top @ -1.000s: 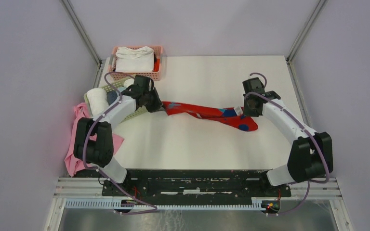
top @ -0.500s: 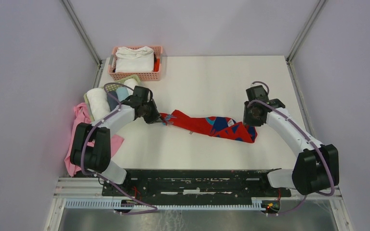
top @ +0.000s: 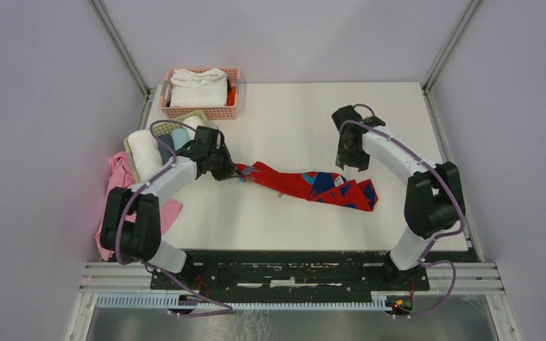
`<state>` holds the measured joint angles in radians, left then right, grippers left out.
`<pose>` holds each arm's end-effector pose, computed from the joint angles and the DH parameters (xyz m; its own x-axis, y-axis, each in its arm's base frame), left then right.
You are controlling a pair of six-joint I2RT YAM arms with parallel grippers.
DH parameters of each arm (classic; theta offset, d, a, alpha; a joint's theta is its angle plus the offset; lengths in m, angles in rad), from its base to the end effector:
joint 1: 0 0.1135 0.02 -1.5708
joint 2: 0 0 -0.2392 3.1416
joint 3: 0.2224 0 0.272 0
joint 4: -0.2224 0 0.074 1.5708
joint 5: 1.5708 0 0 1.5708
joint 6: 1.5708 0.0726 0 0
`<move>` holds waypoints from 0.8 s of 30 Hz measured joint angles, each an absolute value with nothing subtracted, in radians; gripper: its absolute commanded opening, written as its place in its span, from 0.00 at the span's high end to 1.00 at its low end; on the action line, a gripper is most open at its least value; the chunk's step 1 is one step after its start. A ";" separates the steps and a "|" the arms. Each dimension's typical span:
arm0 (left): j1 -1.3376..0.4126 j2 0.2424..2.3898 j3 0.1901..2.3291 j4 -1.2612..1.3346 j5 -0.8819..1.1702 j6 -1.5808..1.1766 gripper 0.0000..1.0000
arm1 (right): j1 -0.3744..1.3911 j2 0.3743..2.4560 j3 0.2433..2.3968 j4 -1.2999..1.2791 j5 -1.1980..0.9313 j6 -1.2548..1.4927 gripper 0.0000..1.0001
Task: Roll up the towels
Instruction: Flatten out the towel at the center of the board.
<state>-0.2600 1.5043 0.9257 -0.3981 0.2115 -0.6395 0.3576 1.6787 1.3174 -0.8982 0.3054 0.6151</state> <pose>0.3248 -0.1022 0.1372 -0.8603 -0.3749 -0.3453 -0.1851 0.8610 -0.4736 0.3439 0.1052 0.1773 -0.8711 0.2620 -0.4153 0.3124 0.9482 -0.0570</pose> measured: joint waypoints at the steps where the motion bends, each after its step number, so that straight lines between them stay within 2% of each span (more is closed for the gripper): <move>1: -0.262 1.502 0.925 -0.397 0.211 -0.640 0.97 | 0.369 1.703 1.332 -0.910 0.319 0.629 0.42; 12: -0.271 1.453 0.910 -0.393 0.183 -0.638 0.97 | 0.439 1.830 1.355 -1.033 0.388 0.729 0.46; 19: -0.271 1.438 0.896 -0.394 0.166 -0.638 0.97 | 0.441 1.822 1.262 -1.045 0.401 0.755 0.54; 21: -0.271 1.437 0.892 -0.394 0.162 -0.638 0.97 | 0.441 1.804 1.226 -1.048 0.402 0.764 0.62; 24: -0.271 1.436 0.890 -0.393 0.161 -0.638 0.97 | 0.441 1.761 1.192 -1.057 0.398 0.775 0.66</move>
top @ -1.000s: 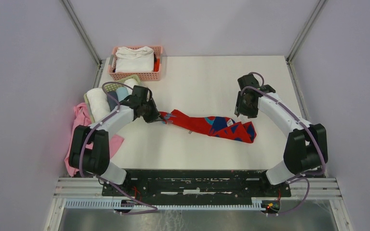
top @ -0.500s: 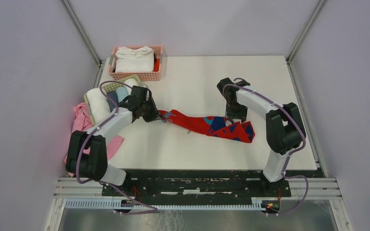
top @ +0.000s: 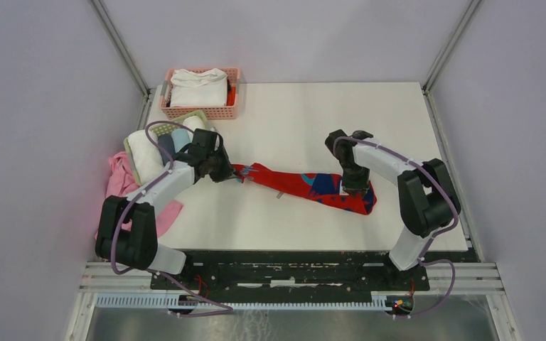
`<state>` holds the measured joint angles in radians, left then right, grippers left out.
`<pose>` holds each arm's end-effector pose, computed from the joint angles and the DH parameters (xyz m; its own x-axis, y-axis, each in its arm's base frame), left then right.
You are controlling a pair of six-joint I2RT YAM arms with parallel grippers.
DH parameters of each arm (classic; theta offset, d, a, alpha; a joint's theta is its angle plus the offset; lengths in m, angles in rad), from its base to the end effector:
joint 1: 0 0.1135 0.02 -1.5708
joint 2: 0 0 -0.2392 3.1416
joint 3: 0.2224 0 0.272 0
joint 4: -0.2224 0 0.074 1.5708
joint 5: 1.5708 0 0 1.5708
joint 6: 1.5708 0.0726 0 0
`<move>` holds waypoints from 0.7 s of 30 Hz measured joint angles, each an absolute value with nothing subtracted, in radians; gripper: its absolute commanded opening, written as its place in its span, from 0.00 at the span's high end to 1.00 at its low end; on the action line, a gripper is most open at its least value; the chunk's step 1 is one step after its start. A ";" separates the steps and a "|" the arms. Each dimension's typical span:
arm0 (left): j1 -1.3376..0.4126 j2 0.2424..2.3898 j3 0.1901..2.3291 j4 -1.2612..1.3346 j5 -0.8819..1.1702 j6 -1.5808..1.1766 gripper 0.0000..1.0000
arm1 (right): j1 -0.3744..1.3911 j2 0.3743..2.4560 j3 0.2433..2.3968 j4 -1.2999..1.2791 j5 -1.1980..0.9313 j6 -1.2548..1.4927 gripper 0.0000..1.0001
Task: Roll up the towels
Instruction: Flatten out the towel at the center of the board.
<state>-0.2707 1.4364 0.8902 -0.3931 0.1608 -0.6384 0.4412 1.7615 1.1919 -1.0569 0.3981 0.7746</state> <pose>0.3166 -0.0999 0.1464 -0.8361 -0.3784 -0.3971 -0.1783 0.8721 -0.4556 0.2953 0.1083 0.1151 -0.9342 0.2718 -0.2309 0.3362 0.8873 -0.3156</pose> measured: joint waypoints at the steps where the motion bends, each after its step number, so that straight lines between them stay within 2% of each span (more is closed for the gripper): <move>1: -0.271 1.435 0.889 -0.393 0.160 -0.638 0.97 | 0.441 1.746 1.183 -1.055 0.394 0.779 0.67; 5: -0.271 1.430 0.881 -0.393 0.160 -0.638 0.97 | 0.441 1.689 1.137 -1.043 0.371 0.787 0.66; 12: -0.271 1.418 0.854 -0.387 0.160 -0.638 0.97 | 0.440 1.639 1.084 -0.993 0.337 0.800 0.55; 21: -0.271 1.398 0.842 -0.386 0.160 -0.639 0.97 | 0.440 1.616 1.193 -0.958 0.374 0.863 0.50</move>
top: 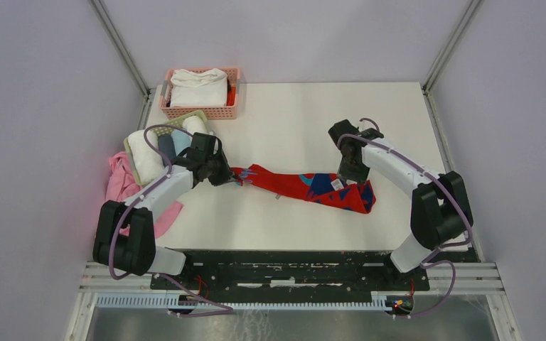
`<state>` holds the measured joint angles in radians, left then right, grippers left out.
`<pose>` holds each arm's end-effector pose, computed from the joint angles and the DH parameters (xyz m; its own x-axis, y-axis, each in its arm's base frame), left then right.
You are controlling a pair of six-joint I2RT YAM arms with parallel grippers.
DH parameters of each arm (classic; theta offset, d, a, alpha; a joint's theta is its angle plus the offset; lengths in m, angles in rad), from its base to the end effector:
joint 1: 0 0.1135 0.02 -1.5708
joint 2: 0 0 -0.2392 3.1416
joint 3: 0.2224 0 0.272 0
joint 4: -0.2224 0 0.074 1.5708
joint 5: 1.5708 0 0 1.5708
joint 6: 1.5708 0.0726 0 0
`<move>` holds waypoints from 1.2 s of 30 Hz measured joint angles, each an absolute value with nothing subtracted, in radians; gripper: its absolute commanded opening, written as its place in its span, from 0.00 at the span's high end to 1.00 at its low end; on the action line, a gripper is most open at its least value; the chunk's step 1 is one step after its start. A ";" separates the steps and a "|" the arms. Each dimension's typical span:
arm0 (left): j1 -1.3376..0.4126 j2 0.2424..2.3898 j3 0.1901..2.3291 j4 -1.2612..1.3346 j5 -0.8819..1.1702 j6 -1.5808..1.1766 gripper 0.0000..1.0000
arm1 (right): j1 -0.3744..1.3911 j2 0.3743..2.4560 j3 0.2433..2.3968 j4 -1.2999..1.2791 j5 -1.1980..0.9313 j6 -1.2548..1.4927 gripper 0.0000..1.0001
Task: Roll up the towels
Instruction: Flatten out the towel at the center of the board.
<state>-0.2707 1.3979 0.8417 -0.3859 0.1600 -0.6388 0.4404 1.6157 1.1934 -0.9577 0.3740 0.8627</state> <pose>0.3067 -0.0971 0.1422 -0.8369 -0.3786 -0.3953 -0.1802 0.8725 -0.4541 0.3045 0.1142 0.1594 -0.8315 0.3898 -0.3958 0.4573 0.8848 -0.0893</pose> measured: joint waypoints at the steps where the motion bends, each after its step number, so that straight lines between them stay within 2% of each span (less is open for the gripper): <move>1: -0.271 1.398 0.842 -0.386 0.160 -0.639 0.97 | 0.440 1.622 1.200 -0.956 0.379 0.872 0.50; 14: -0.271 1.392 0.830 -0.385 0.160 -0.639 0.97 | 0.440 1.753 1.216 -0.955 0.433 0.996 0.50; 21: -0.271 1.383 0.823 -0.385 0.160 -0.639 0.97 | 0.440 1.774 1.216 -0.957 0.450 1.049 0.55; 25: -0.271 1.378 0.820 -0.385 0.160 -0.639 0.97 | 0.440 1.794 1.216 -0.955 0.449 1.060 0.65; 30: -0.271 1.372 0.814 -0.385 0.160 -0.639 0.97 | 0.439 1.798 1.216 -0.955 0.448 1.061 0.98; 36: -0.269 1.383 0.826 -0.387 0.161 -0.639 0.97 | 0.395 1.740 1.215 -0.961 0.463 1.030 1.00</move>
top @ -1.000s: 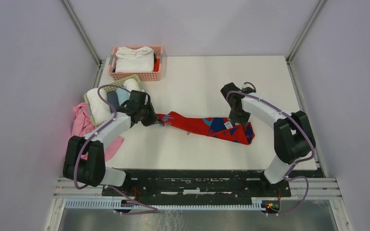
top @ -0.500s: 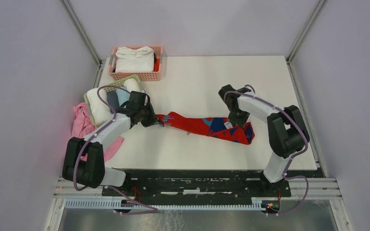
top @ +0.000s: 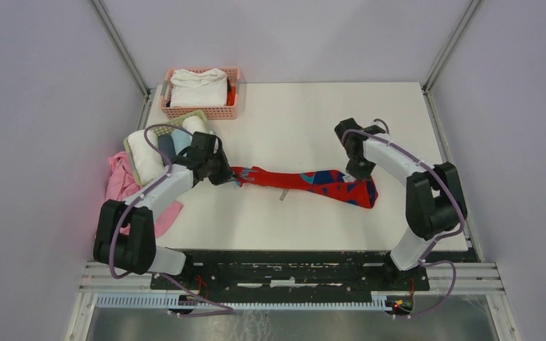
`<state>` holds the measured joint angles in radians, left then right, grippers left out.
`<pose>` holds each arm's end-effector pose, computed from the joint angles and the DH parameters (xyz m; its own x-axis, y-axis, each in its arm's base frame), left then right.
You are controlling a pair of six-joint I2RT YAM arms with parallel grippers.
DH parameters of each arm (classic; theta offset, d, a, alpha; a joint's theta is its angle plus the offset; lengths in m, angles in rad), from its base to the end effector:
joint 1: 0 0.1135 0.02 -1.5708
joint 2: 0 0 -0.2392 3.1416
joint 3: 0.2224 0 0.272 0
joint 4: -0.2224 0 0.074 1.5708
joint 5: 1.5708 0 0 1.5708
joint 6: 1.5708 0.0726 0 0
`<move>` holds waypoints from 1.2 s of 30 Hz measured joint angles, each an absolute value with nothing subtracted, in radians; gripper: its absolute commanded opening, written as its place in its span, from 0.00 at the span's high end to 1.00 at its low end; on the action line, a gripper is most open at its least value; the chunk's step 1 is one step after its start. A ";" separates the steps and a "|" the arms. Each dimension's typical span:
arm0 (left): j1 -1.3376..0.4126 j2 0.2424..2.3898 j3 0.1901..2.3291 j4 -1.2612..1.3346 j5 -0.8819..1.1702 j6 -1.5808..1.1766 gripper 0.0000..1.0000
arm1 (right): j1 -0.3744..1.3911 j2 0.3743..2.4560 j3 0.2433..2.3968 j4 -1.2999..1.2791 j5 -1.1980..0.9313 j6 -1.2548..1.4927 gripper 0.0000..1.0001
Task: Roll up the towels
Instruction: Flatten out the towel at the center of the board.
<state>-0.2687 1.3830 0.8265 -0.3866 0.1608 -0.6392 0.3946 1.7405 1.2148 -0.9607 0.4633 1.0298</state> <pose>0.3034 -0.0956 0.1414 -0.8367 -0.3804 -0.3940 -0.1824 0.8719 -0.4544 0.3187 0.0976 0.1296 -0.7387 0.5230 -0.4251 0.6293 0.7611 -0.1571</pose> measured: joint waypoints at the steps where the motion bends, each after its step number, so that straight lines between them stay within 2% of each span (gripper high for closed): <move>1: -0.267 1.396 0.842 -0.390 0.162 -0.640 0.97 | 0.375 1.717 1.215 -0.962 0.471 1.016 1.00; 6: -0.244 1.510 1.029 -0.409 0.179 -0.640 0.97 | 0.237 1.615 1.293 -0.970 0.516 0.900 1.00; 13: -0.204 1.738 1.545 -0.448 0.264 -0.650 0.97 | 0.083 1.557 1.521 -0.919 0.542 0.739 1.00; 16: -0.202 1.742 1.615 -0.439 0.299 -0.652 0.97 | 0.053 1.500 1.525 -0.870 0.535 0.699 1.00; 19: -0.205 1.711 1.553 -0.415 0.326 -0.654 0.96 | 0.049 1.390 1.415 -0.815 0.524 0.683 1.00; 23: -0.204 1.618 1.239 -0.362 0.353 -0.673 0.95 | 0.051 1.240 1.179 -0.794 0.492 0.685 0.99; 26: -0.206 1.592 1.014 -0.355 0.377 -0.693 0.91 | 0.051 1.215 1.031 -0.796 0.451 0.691 0.98; 30: -0.208 1.567 0.785 -0.356 0.396 -0.708 0.76 | 0.051 1.236 0.866 -0.817 0.379 0.715 0.88; 33: -0.210 1.504 0.707 -0.387 0.393 -0.716 0.55 | 0.050 1.251 0.802 -0.860 0.342 0.729 0.68; 36: -0.210 1.425 0.714 -0.437 0.362 -0.713 0.44 | 0.050 1.254 0.803 -0.895 0.328 0.727 0.58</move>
